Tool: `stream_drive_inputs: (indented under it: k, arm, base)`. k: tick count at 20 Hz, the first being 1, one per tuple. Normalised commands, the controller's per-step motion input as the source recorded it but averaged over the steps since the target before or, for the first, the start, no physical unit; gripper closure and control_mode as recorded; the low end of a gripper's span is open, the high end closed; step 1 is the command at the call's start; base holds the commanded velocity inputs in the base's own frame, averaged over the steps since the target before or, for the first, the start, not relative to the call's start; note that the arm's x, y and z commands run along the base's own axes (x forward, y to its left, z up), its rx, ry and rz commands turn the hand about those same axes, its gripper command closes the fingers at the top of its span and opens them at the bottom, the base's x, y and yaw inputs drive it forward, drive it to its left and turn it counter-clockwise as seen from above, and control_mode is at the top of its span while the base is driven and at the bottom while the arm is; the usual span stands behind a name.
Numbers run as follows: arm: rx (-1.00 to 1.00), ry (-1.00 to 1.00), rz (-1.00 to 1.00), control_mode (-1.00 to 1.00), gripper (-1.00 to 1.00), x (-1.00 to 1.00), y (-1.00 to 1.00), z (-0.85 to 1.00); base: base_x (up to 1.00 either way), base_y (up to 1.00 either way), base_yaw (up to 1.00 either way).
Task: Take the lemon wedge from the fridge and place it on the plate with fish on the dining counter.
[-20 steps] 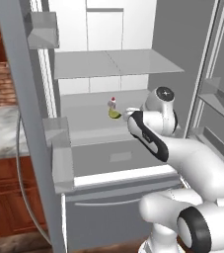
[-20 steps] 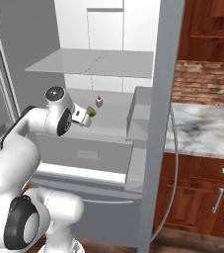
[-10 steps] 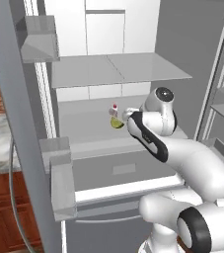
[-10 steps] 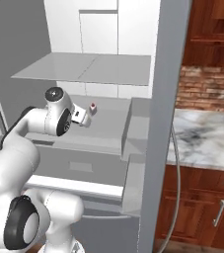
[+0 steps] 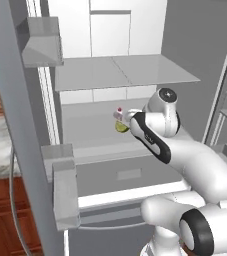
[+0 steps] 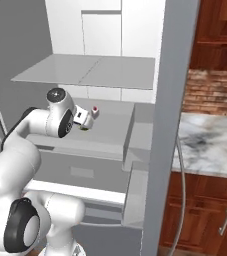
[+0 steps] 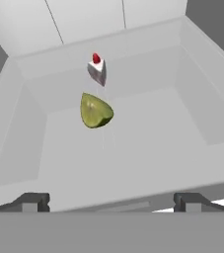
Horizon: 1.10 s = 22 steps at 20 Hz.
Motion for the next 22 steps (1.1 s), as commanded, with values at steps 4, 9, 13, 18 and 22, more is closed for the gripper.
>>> stream_drive_inputs:
  k: [4,9,13,18,22]
  arm:
    - [0.0,0.0,0.0,1.0,-1.0,0.0,0.0,0.0]
    - [0.0,0.0,0.0,1.0,-1.0,0.0,0.0,0.0]
    - [0.0,0.0,0.0,1.0,-1.0,0.0,0.0,0.0]
    - [0.0,0.0,0.0,1.0,-1.0,0.0,0.0,0.0]
    - [0.0,0.0,0.0,1.0,-1.0,0.0,0.0,0.0]
  base:
    - [0.09,0.41,0.03]
    - [0.08,0.52,0.01]
    - [0.34,0.25,0.0]
    - [0.27,-0.3,0.0]
    - [0.05,-0.57,0.0]
